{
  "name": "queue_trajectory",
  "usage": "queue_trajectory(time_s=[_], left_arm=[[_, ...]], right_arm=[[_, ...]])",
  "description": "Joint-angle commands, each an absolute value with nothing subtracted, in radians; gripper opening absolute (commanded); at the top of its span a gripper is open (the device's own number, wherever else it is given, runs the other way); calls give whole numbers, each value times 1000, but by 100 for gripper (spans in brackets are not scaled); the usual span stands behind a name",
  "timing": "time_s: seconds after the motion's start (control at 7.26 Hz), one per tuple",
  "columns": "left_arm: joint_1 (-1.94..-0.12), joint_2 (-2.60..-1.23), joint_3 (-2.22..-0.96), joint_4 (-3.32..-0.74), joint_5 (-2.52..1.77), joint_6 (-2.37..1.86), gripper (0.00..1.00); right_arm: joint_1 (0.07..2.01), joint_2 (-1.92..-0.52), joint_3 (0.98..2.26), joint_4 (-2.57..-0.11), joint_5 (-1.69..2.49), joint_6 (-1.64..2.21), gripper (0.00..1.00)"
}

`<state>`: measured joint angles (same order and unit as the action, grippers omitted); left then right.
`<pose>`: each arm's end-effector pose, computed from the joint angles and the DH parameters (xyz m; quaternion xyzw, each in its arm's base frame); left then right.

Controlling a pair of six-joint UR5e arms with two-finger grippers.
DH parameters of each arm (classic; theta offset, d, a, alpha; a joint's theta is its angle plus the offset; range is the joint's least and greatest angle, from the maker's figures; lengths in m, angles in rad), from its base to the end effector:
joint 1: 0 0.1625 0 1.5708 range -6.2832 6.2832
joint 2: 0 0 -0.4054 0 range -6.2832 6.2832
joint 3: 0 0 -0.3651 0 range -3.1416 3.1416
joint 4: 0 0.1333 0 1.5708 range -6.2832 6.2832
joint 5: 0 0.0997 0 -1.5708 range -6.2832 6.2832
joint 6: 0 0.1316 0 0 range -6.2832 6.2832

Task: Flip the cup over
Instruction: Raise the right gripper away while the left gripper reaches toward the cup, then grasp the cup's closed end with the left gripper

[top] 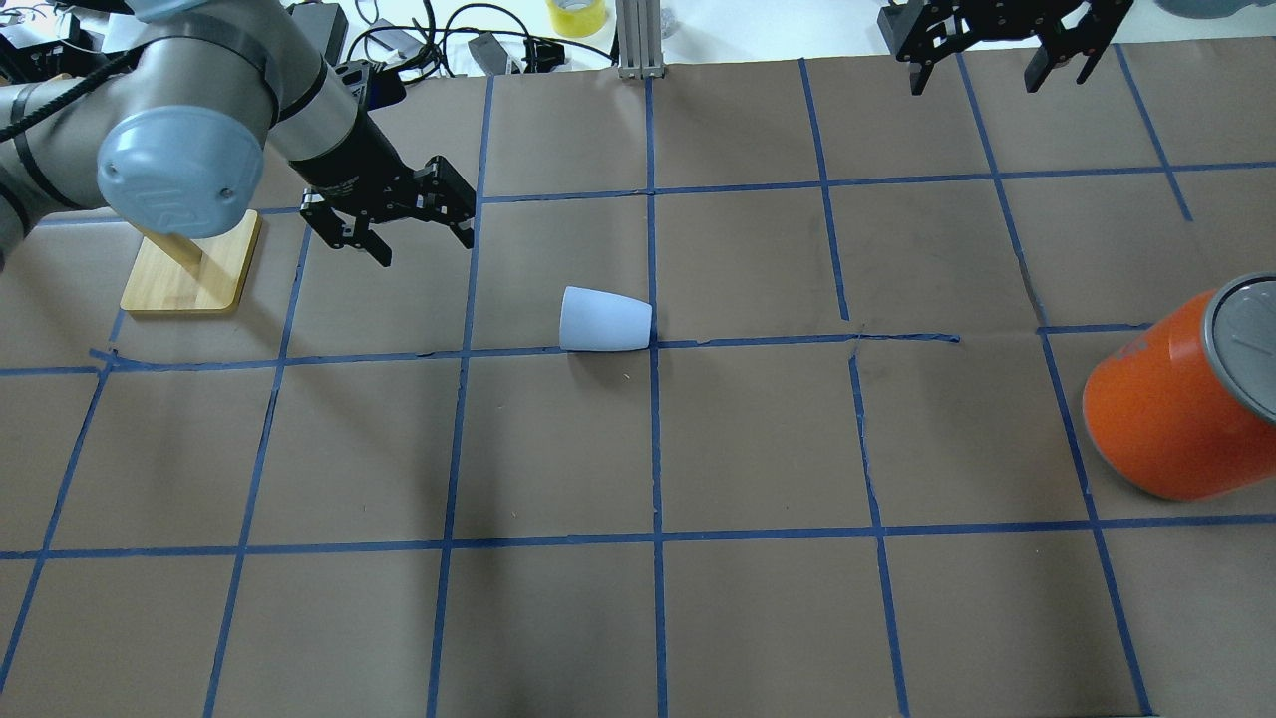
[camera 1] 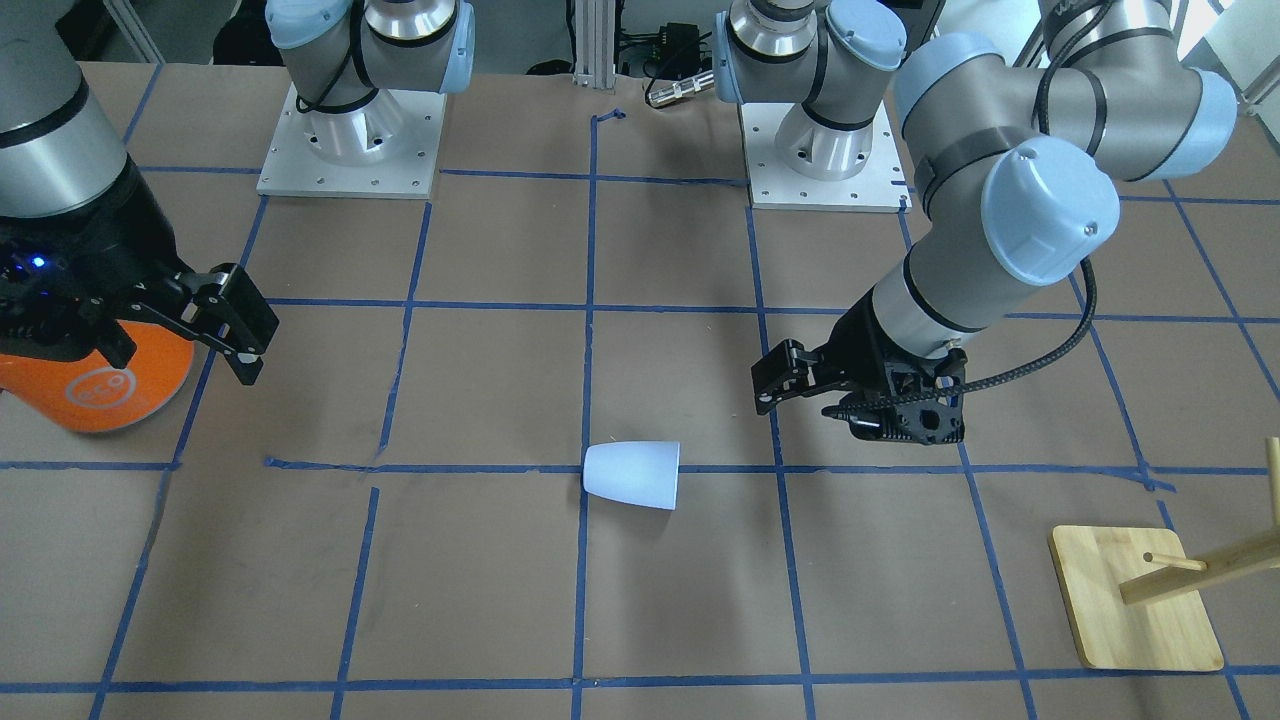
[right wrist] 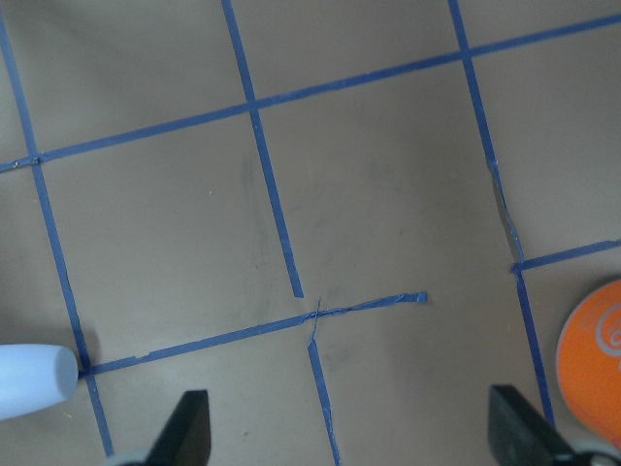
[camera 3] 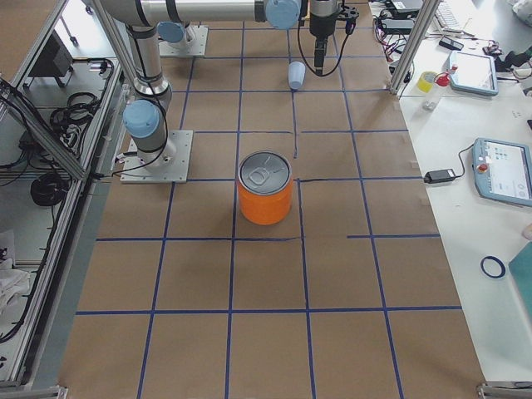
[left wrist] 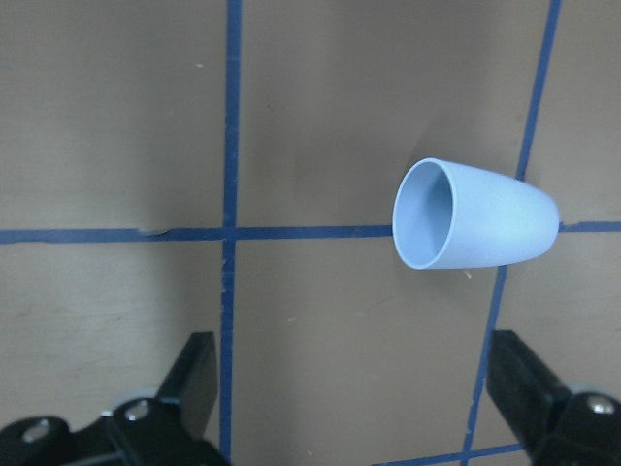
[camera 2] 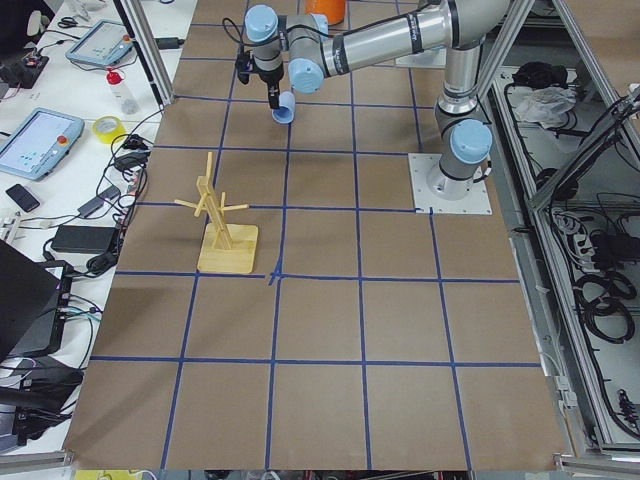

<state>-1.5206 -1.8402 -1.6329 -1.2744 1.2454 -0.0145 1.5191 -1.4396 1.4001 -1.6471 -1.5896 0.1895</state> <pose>-0.1476 -0.5565 0.3063 0.0348 -0.9860 -0.0144 0.1622 0.1032 -0.5381 0.4597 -0.1206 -0.9910 0.0584 0.0054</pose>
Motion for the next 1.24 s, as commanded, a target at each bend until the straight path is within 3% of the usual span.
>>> queue_trajectory(time_s=[0.0,0.55,0.83,1.1], left_arm=[[-1520,-1862,-1634,-1255,1223,-18,100],[-1459,-1969,-1681,-1121,848,14,100],[-1445,-2015,-1683,-1077,825,52,100],[-1451,-2042,-1764,-1026,795,54,100]], right_arm=[[1522,-1576,1623,-1707,-1577,209,100],[1522,-1582,1631,-1756,-1583,195,100],[1522,-1569,1599,-1587,-1580,195,100],[1522,-1568,1597,-1586,-1578,198,100]])
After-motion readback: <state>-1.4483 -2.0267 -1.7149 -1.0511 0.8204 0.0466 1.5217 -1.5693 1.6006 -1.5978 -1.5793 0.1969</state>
